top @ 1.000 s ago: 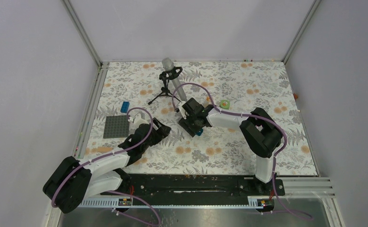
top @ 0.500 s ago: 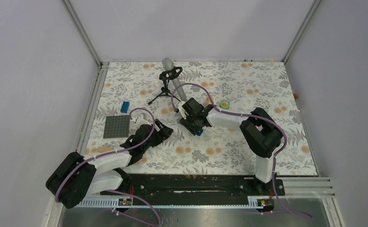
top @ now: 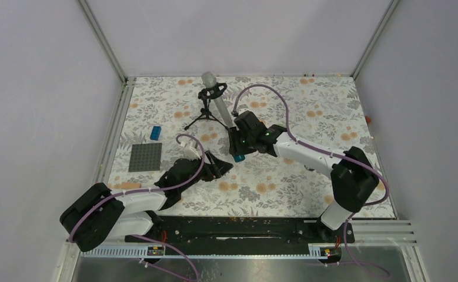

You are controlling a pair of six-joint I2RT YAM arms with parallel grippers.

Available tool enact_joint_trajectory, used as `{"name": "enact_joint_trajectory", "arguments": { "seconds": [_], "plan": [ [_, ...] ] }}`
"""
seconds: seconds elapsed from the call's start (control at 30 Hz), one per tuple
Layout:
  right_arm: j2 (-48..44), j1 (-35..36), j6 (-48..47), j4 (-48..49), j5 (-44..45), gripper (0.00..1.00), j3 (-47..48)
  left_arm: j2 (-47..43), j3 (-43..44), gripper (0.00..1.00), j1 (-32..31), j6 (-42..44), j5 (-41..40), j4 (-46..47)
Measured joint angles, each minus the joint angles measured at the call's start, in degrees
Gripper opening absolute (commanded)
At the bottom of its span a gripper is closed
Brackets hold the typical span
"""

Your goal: Sort the pills into containers

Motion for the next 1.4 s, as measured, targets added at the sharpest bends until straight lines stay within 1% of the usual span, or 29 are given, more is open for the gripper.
{"name": "enact_joint_trajectory", "arguments": {
  "seconds": [0.17, 0.33, 0.57, 0.7, 0.9, 1.1, 1.23, 1.4],
  "plan": [
    [-3.8, 0.0, 9.5, 0.5, -0.1, 0.38, -1.5, 0.0, 0.0, 0.78, -2.2, 0.1, 1.3, 5.9],
    [-5.5, 0.0, 15.9, 0.5, -0.2, 0.38, -3.8, 0.2, 0.0, 0.77, -3.4, 0.1, 0.9, 9.6],
    [-6.5, 0.0, 21.0, 1.9, -2.1, 0.38, -5.4, 3.5, 1.3, 0.64, -4.0, -0.7, 0.1, 9.9],
    [-6.5, 0.0, 22.3, 2.6, -3.4, 0.38, -5.7, 4.3, 1.5, 0.61, -4.0, -1.8, -0.7, 9.9],
    [-6.5, 0.0, 23.5, 3.2, -3.7, 0.38, -6.3, 5.7, 1.6, 0.52, -4.1, -3.9, -1.3, 11.5],
    [-6.5, 0.0, 24.1, 3.7, -3.7, 0.39, -6.6, 7.2, 1.6, 0.34, -4.2, -5.9, -1.2, 14.0],
    [-6.5, 0.0, 24.5, 4.2, -3.8, 0.38, -6.8, 7.7, 1.5, 0.30, -4.2, -6.7, -1.1, 15.1],
    [-6.5, 0.0, 24.6, 4.3, -4.4, 0.39, -6.8, 8.3, 1.4, 0.20, -4.2, -7.7, -1.2, 15.1]
  ]
}}
